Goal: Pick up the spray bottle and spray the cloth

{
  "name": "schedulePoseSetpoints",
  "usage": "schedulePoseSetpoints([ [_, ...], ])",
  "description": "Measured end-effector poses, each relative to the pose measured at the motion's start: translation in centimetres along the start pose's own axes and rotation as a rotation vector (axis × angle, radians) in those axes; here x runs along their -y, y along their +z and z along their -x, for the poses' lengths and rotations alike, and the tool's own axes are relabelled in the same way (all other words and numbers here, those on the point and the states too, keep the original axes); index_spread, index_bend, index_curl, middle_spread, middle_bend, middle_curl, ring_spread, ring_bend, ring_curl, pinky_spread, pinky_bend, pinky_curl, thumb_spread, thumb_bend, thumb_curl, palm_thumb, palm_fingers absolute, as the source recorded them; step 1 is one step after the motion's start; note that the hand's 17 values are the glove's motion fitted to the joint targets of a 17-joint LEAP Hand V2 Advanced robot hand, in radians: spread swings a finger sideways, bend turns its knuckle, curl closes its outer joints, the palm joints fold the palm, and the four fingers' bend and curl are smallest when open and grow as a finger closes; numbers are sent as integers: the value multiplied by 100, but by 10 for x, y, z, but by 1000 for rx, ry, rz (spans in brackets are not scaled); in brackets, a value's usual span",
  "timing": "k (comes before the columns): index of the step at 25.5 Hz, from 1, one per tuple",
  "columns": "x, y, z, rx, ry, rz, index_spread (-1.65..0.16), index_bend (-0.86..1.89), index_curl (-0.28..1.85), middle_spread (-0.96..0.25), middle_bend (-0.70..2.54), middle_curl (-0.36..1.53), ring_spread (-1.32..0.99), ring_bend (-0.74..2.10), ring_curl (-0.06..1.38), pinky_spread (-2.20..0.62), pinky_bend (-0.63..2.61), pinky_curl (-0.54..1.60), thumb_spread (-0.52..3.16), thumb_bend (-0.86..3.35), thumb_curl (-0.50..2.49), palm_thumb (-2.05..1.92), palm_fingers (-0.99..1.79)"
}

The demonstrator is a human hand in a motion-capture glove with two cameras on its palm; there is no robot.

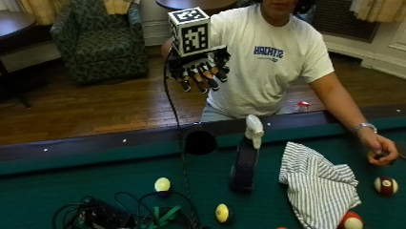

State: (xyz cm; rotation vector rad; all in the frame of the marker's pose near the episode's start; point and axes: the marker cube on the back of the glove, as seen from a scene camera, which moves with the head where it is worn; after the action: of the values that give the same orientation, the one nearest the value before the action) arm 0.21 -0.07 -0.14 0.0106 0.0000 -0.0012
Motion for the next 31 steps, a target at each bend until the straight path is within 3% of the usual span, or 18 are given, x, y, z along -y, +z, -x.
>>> schedulePoseSetpoints([
  [11, -3, 5, -11, -16, 41, -18, -36, 11, 7, -8, 22, 14, -5, 38, 15, 20, 51, 21, 75, 5, 15, 25, 19],
  [31, -1, 77, -25, 0, 65, -2, -41, 13, 13, -8, 25, 25, -5, 41, 21, 23, 52, 28, 90, -3, 25, 28, 17],
])
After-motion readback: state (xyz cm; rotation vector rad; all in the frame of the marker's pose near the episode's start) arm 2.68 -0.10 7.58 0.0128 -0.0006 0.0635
